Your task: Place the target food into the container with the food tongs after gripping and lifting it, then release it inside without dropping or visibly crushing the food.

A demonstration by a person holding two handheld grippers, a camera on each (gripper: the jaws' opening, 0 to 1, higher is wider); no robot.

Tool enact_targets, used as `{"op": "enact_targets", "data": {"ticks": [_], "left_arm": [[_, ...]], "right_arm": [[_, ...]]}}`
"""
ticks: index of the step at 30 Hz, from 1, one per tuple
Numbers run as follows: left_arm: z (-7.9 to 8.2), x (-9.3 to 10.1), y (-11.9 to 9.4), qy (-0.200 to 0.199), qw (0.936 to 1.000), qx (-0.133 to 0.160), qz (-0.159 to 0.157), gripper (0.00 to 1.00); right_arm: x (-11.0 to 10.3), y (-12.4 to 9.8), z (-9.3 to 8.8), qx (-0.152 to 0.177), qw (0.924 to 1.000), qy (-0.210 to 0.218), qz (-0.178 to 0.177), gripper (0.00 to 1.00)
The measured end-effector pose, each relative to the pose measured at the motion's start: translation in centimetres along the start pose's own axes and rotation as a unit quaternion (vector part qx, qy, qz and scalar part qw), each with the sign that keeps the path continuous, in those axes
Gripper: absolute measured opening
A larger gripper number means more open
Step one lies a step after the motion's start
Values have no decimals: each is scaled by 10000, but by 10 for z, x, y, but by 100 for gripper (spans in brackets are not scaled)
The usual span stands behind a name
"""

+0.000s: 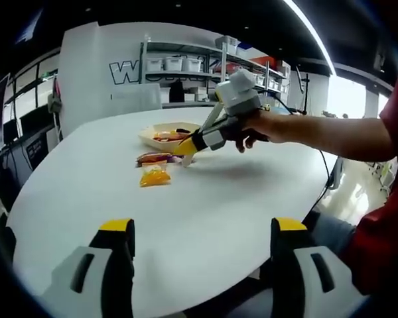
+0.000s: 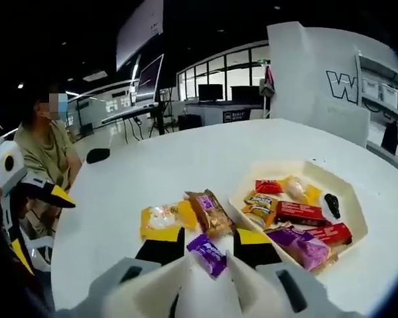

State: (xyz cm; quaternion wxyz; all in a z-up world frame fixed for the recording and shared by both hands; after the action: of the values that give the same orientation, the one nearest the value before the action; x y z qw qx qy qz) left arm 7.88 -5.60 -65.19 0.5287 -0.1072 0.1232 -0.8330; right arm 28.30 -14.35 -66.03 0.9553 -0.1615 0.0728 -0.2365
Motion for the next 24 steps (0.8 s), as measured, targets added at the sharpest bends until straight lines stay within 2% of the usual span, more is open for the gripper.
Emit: {"op": "enact_targets", "data": {"ticks": [5, 9, 16, 20, 24], "left_arm": [[1, -1, 0, 4, 10000, 25, -7, 82], [-2, 1, 1, -21, 10000, 12, -41, 82], [-1, 3, 2, 15, 9999, 23, -96, 82], [0, 4, 5, 36, 9999, 43, -122, 82], [2, 7, 8, 35, 9998, 78, -180, 82]], "right_arm": [[3, -10, -4, -33, 9997, 205, -87, 25], [-1, -22, -8, 88, 9988, 454, -133, 24], [-3, -38, -14, 71, 9980, 606, -178, 25], [-3, -45, -16, 63, 9942, 1056, -216, 25], [-1, -55, -19, 94, 9930, 1140, -296, 25]]}}
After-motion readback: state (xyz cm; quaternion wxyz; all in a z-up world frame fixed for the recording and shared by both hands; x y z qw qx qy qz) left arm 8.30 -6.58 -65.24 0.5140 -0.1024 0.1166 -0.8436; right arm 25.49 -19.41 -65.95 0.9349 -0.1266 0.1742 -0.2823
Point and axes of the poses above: the point that each gripper's makers call its tool centre point, and the gripper's own axes: y roughly forward along the fingers, x roughly to its right, z roughly out of its top, the point moved 4 cm from there along -y, roughly backward along the fingers, and after that the axes turned 8 degrees about x, right-handed, at the moved point
